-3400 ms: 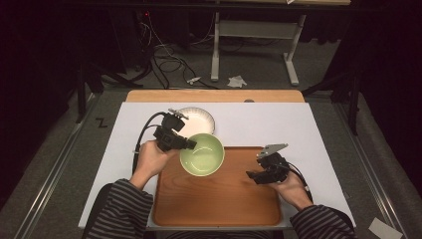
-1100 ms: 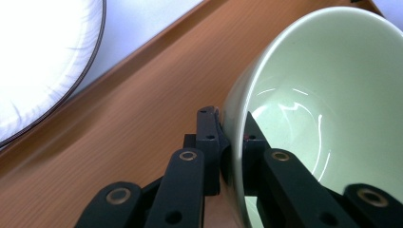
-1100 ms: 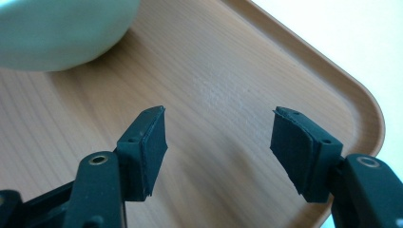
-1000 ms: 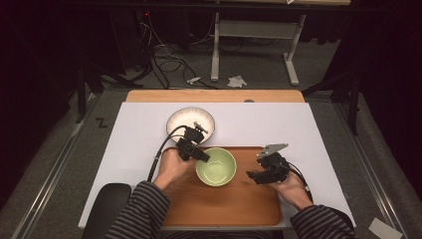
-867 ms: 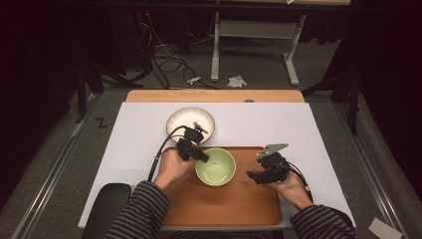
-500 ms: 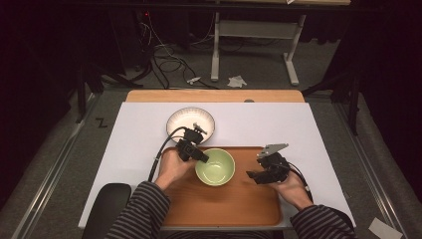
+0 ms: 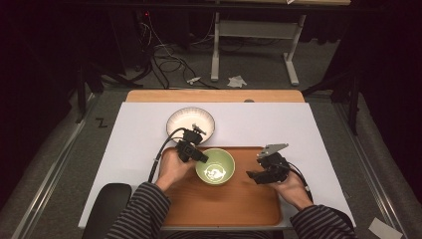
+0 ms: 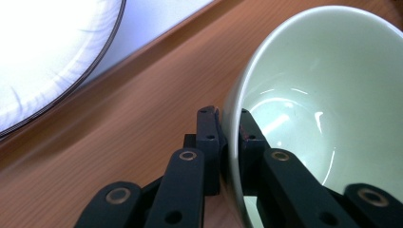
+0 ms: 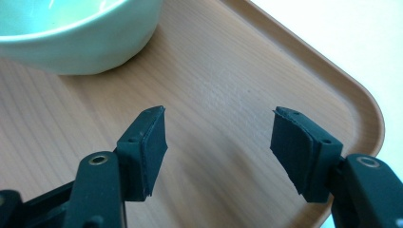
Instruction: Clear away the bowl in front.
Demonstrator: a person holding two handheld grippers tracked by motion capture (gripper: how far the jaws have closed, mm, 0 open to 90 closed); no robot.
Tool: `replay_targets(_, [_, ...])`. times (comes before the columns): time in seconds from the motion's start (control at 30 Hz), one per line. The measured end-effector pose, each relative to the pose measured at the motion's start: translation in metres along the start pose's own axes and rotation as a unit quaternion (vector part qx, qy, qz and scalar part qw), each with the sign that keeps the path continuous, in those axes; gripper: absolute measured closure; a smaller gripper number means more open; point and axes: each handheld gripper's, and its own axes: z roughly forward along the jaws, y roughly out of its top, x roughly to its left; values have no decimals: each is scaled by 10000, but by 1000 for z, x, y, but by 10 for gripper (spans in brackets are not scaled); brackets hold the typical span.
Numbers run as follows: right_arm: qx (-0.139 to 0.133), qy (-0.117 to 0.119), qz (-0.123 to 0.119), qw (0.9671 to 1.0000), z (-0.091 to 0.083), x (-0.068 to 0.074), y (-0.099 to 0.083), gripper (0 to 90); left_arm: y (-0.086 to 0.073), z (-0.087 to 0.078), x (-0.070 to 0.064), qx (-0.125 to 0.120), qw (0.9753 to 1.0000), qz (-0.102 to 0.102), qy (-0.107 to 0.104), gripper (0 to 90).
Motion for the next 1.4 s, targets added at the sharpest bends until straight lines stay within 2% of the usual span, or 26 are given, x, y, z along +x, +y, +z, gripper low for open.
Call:
replay_targets(0.17, [17,-17,3,10000,0,1,0,379,-1,1,0,-63,9999,80,11,835])
replay_targets(0.27, [15,-21,-17,10000,1,1,0,379,-1,0,-3,-14,9999,31,135,833])
replay_targets(0.4, [13,-22,-20,10000,1,0,0,379,-1,0,-2,-44,9999,44,93,829])
replay_targets(0.5, [18,-20,-14,10000,1,1,0,378,-1,0,-5,-22,9999,30,122,789])
replay_targets(0.6, [24,-26,-17,10000,0,0,0,378,-1,0,-6,-24,9998,110,146,740])
replay_targets(0.67, [15,-18,-18,10000,1,0,0,378,-1,-1,-7,-37,9998,112,177,673])
replay_targets(0.77, [12,-19,-14,10000,1,0,0,378,0,-6,-10,-70,9997,68,237,574])
replay_targets(0.93, [12,-11,-16,10000,1,0,0,379,2,-18,-13,-215,9996,55,197,497])
replay_targets(1.23, [16,-24,-18,10000,0,0,0,379,3,-34,-17,-441,9990,87,52,456])
replay_targets(1.4, [15,-17,-4,10000,0,0,0,379,1,-41,-17,-542,9985,82,57,449])
